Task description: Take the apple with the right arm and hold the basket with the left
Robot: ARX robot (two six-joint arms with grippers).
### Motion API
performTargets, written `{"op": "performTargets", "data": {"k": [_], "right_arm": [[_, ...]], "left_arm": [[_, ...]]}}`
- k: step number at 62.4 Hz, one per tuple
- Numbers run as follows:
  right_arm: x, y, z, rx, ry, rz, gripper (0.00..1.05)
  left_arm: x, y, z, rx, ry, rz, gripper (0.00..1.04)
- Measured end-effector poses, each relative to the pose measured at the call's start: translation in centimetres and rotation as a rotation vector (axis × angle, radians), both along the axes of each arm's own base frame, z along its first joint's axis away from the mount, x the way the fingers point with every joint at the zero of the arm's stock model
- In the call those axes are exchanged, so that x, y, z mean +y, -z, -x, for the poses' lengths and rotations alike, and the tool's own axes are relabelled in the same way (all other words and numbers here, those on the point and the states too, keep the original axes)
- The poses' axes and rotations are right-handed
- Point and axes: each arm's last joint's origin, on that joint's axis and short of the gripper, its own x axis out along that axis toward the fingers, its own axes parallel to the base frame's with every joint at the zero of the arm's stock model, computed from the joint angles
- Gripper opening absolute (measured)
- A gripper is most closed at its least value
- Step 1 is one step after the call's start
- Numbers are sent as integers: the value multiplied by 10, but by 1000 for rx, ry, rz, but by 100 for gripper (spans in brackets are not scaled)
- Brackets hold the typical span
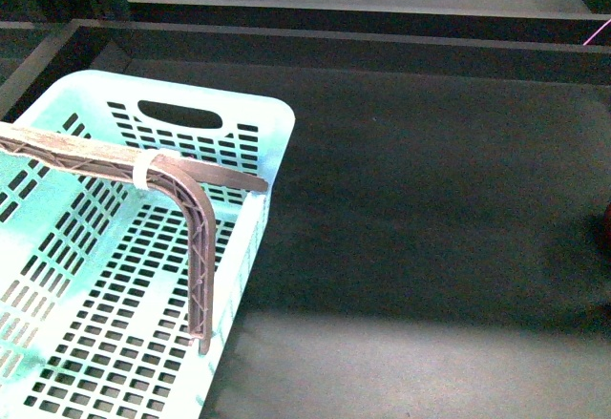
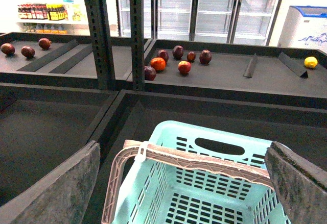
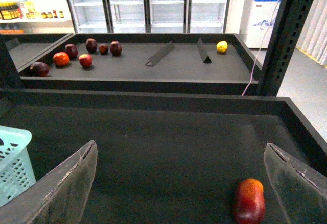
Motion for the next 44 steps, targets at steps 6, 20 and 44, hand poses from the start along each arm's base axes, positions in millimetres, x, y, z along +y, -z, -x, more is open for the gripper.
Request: {"op": "performTargets", "data": {"k": [6,20,44], "right_arm": [[0,0,0,0,0,0,96],[0,0,0,0,0,0,96],[0,0,0,0,0,0,96]], "left_arm": [[0,0,0,0,0,0,98],[0,0,0,0,0,0,98],[0,1,0,45,18,36,98]]}}
